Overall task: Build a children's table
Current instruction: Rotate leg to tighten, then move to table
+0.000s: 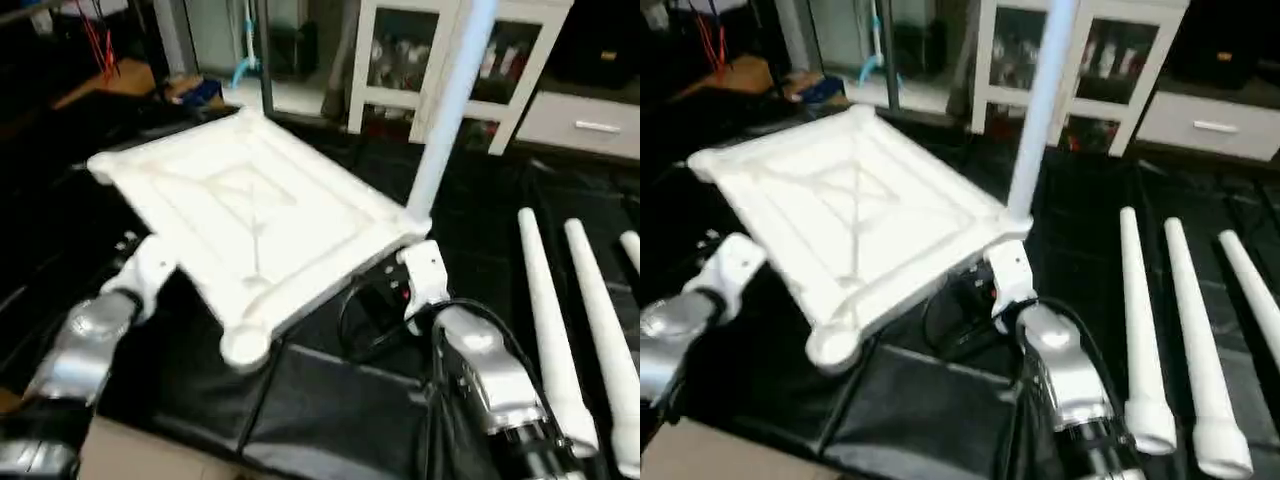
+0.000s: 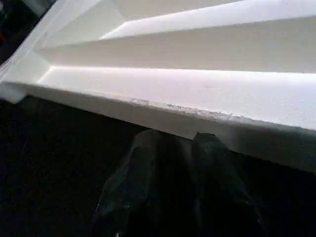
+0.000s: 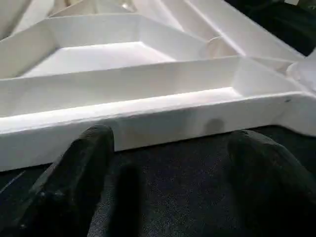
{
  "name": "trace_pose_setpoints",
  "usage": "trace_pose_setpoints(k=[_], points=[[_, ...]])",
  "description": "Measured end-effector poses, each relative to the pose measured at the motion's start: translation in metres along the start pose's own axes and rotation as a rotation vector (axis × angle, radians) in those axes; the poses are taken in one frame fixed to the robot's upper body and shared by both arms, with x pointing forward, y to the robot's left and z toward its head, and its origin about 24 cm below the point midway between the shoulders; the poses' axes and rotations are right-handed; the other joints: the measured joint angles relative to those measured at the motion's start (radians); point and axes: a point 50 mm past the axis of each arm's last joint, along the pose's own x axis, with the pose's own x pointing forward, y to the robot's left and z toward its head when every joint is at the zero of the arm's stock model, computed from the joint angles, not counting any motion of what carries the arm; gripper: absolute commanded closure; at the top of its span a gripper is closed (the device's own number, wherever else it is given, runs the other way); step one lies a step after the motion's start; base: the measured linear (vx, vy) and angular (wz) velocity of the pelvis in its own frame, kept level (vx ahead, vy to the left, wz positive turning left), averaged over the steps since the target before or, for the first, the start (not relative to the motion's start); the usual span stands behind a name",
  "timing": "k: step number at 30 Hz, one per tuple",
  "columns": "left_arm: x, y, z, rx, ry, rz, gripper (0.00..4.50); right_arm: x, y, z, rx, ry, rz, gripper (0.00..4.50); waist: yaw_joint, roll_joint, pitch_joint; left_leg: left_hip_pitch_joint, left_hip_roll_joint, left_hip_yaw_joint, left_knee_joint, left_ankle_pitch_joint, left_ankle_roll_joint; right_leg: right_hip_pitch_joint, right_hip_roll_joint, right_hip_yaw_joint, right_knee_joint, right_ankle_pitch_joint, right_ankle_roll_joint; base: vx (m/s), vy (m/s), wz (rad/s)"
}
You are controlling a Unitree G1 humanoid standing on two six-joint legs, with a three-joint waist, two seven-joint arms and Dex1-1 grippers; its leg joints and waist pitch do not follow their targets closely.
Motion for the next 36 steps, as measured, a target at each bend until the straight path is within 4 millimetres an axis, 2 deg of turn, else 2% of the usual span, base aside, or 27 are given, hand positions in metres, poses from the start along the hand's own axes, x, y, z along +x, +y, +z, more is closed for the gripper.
trace_pose_setpoints(k=[6,10,14,15,16,20,22,26,29,31,32,33,36], points=[[0.013,-0.006,0.011,0.051,-0.039,-0.016,3.18,0.001,0.003,0.002,0.001,-0.008,0.002,0.51,-0.002,0.000,0.000,-0.001,0.000,0.000,0.000,0.000,0.000,0.000,0.000,-0.001,0.001,0.002,-0.004,0.000,0.000,0.00],[0.012,-0.004,0.013,0.056,-0.054,-0.010,3.18,0.000,0.003,0.007,-0.009,-0.026,0.000,0.51,-0.010,0.002,0.001,-0.001,0.001,0.000,0.000,0.000,0.000,-0.001,0.000,-0.001,0.001,0.002,-0.003,0.000,0.000,0.00],[-0.009,0.012,0.023,-0.026,-0.157,0.041,3.18,-0.006,-0.010,0.023,-0.064,-0.068,-0.053,0.51,-0.015,0.010,0.003,-0.001,0.001,0.000,0.000,0.000,0.000,-0.001,0.000,-0.001,0.001,0.001,-0.002,0.000,0.000,0.00],[-0.016,0.016,0.027,-0.059,-0.190,0.054,3.26,-0.006,-0.012,0.028,-0.067,-0.076,-0.064,0.22,-0.015,0.011,0.004,0.000,0.001,0.000,0.000,0.000,0.000,-0.001,0.000,-0.001,0.002,0.001,-0.002,0.000,0.000,0.00],[-0.022,0.019,0.032,-0.097,-0.218,0.061,3.26,-0.005,-0.014,0.034,-0.071,-0.085,-0.077,0.15,-0.017,0.013,0.005,0.000,0.001,0.000,-0.001,0.000,0.000,-0.001,0.000,-0.001,0.002,0.001,-0.002,0.000,0.000,0.00],[-0.044,0.024,0.058,-0.289,-0.370,0.101,3.26,-0.009,-0.028,0.062,-0.089,-0.146,-0.140,0.04,-0.012,0.015,0.005,0.002,0.002,0.000,-0.001,0.000,0.000,-0.001,0.000,-0.001,0.005,0.001,-0.001,0.000,0.000,0.00],[-0.047,0.015,0.063,-0.430,-0.408,0.163,3.26,-0.012,-0.026,0.069,-0.095,-0.167,-0.144,0.04,-0.012,0.017,0.004,0.002,0.001,0.001,0.000,0.000,0.000,-0.001,0.000,0.000,0.007,0.000,0.000,0.000,0.000,0.00],[-0.054,-0.030,0.065,-0.665,-0.405,0.214,3.26,-0.023,-0.016,0.075,-0.093,-0.193,-0.152,0.04,-0.014,0.017,0.004,0.001,0.001,0.001,0.000,0.000,0.000,0.000,0.000,0.000,0.006,-0.004,0.007,0.000,0.000,0.00],[-0.059,-0.041,0.070,-0.705,-0.405,0.238,3.26,-0.027,-0.013,0.076,-0.083,-0.203,-0.156,0.04,-0.017,0.017,0.004,0.001,0.002,0.000,0.000,0.000,0.000,-0.003,0.002,0.001,0.005,-0.005,0.008,0.000,0.000,0.00],[-0.066,-0.048,0.078,-0.740,-0.440,0.237,3.26,-0.029,-0.011,0.078,-0.047,-0.216,-0.165,0.04,-0.017,0.017,0.003,0.002,0.007,0.008,0.002,0.001,-0.002,-0.010,0.015,0.019,0.005,-0.004,0.010,-0.011,-0.003,-0.10],[-0.069,-0.051,0.084,-0.768,-0.466,0.241,3.26,-0.029,-0.008,0.080,-0.017,-0.229,-0.158,0.04,-0.014,0.018,0.002,0.002,0.018,0.019,0.008,-0.002,-0.008,-0.024,0.038,0.046,-0.001,-0.001,0.016,-0.062,-0.032,-0.39],[-0.070,-0.054,0.087,-0.791,-0.478,0.237,3.26,-0.028,-0.006,0.080,-0.003,-0.232,-0.152,0.04,-0.013,0.017,0.002,0.002,0.021,0.026,0.013,-0.006,-0.009,-0.029,0.052,0.057,-0.004,0.003,0.022,-0.062,-0.032,-0.39],[-0.072,-0.059,0.095,-0.809,-0.465,0.222,3.26,-0.028,-0.003,0.073,0.031,-0.202,-0.144,0.04,-0.020,0.016,0.001,0.002,0.034,0.028,0.036,-0.029,-0.016,-0.045,0.074,0.073,-0.007,0.005,0.025,-0.022,0.000,-0.55]])
